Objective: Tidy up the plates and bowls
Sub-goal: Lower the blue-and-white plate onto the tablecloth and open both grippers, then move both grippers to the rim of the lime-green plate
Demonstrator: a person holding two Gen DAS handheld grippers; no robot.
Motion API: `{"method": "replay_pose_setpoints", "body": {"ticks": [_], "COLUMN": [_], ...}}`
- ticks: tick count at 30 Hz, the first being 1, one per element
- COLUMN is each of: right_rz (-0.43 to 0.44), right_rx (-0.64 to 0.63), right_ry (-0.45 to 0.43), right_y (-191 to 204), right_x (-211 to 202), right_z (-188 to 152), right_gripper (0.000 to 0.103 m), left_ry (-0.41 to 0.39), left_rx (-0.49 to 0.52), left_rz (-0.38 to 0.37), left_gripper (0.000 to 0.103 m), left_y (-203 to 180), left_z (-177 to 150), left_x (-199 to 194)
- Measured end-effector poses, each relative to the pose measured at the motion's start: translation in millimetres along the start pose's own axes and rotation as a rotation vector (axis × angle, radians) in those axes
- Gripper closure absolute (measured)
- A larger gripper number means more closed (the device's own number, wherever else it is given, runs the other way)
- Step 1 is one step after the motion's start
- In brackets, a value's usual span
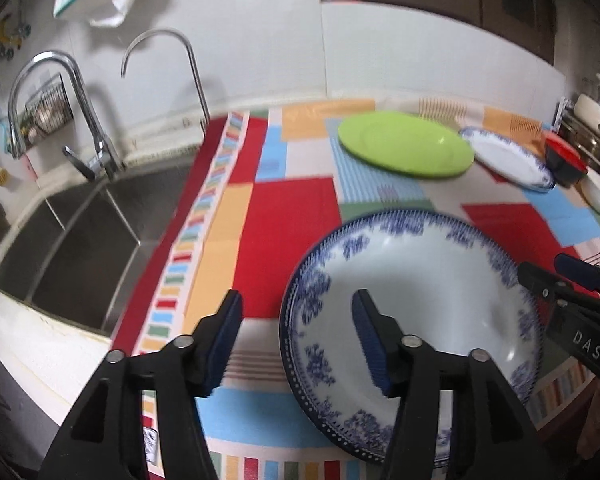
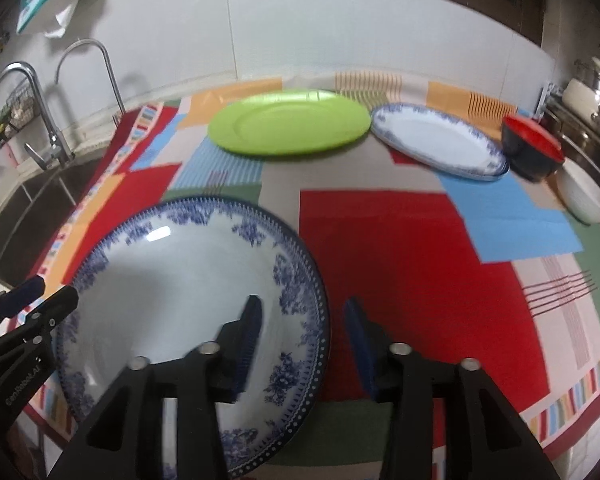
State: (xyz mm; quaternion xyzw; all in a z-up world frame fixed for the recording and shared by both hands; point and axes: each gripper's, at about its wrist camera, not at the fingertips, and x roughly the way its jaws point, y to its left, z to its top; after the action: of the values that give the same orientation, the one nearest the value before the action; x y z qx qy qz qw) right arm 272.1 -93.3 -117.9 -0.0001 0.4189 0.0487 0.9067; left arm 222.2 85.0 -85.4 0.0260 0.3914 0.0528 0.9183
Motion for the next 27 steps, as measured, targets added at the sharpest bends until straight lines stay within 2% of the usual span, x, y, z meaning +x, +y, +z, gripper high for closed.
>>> {"method": "replay_pose_setpoints", "body": {"ticks": [5, 8, 12, 19, 27], "right_rz": [0.015, 0.008, 0.017, -0.005, -0.074], "right_rx": [0.004, 0.006, 0.030, 0.067, 0.119], "right_ry": [-0.052, -0.081, -0.100, -0.113, -0.170], "right_y": [-2.7, -5.7, -8.5, -3.5, 4.5], "right_x": [-21.7, -32.4, -39.8, -42.3, -48.7], "right_z": [10.2, 16.2, 23.5, 36.8, 62.6], "right_gripper": [0.034, 0.029, 0.027, 0.027, 0.027], "left_ry": [-0.080, -0.112, -0.133, -0.170, -0.221], "left_rx": [0.010, 0.018, 0.027, 0.061, 0.118], "left_rz": [0.003, 0.001, -0.005, -0.039, -0.092], "left_gripper": [0.032, 0.022, 0.017, 0.014, 0.014], "left_y": [-1.0, -2.5, -1.6, 7.8, 19.1], "left_z": [17.2, 25.9, 34.3, 59.9, 101.5], "left_x": [-22.5, -29.9, -33.4, -31.8, -21.4]}}
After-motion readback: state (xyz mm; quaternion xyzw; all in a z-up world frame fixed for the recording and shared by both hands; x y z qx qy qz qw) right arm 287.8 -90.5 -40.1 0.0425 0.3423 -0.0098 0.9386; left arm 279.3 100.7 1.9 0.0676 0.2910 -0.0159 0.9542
